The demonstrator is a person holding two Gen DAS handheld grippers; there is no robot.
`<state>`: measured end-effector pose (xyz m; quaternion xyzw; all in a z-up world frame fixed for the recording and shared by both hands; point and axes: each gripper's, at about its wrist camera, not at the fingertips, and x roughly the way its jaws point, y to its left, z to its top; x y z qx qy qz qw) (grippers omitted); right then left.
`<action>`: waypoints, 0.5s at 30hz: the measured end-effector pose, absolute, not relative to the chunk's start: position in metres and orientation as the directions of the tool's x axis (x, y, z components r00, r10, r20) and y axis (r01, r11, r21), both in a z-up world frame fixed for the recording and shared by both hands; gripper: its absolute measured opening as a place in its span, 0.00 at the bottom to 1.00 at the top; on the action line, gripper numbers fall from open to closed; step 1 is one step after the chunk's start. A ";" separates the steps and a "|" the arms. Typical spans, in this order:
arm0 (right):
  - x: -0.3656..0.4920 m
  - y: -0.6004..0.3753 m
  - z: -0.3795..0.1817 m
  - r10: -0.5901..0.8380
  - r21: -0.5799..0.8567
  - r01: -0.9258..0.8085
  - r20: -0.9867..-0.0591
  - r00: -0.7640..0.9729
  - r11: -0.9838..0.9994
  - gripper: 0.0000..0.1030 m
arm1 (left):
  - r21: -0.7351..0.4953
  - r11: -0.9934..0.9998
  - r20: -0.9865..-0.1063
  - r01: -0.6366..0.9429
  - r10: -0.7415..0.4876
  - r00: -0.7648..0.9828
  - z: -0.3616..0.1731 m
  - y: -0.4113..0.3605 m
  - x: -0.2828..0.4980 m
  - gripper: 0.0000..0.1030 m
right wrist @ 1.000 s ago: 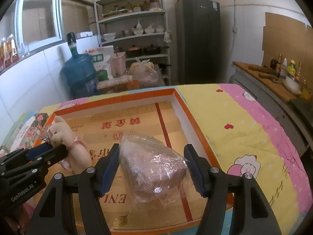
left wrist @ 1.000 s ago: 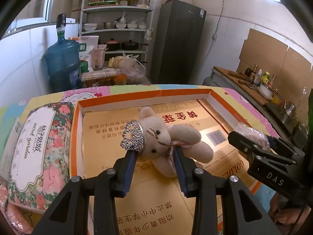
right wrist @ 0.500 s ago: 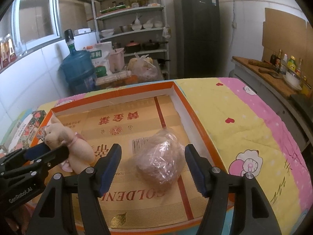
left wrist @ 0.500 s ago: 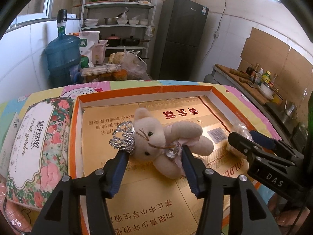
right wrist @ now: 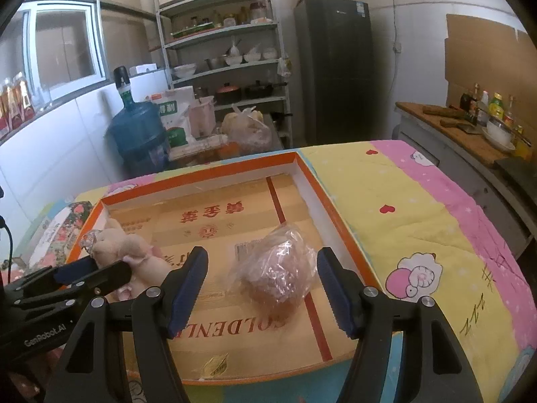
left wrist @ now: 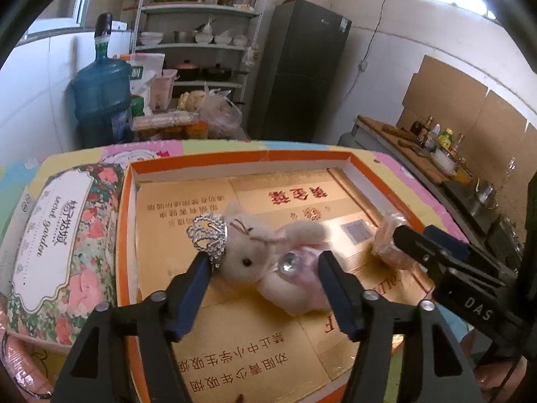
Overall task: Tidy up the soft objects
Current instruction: 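Lower and release the teddy bear and sponge bag into the box with both tools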
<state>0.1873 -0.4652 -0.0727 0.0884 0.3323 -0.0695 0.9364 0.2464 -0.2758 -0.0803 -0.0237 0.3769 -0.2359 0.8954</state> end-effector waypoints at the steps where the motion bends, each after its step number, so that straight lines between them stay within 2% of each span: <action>1: 0.186 -0.465 -0.073 -0.072 0.120 0.190 -0.634 0.770 0.974 0.67 | -0.217 0.886 -0.653 0.410 -0.444 0.613 -0.078 -0.276 0.244 0.72; 4: 0.183 -0.464 -0.071 -0.071 0.122 0.189 -0.633 0.771 0.974 0.67 | -0.196 0.887 -0.629 0.418 -0.441 0.641 -0.071 -0.276 0.237 0.82; 15: 0.160 -0.457 -0.053 -0.114 0.103 0.217 -0.595 0.796 0.971 0.67 | -0.167 0.879 -0.594 0.447 -0.451 0.666 -0.052 -0.274 0.216 0.83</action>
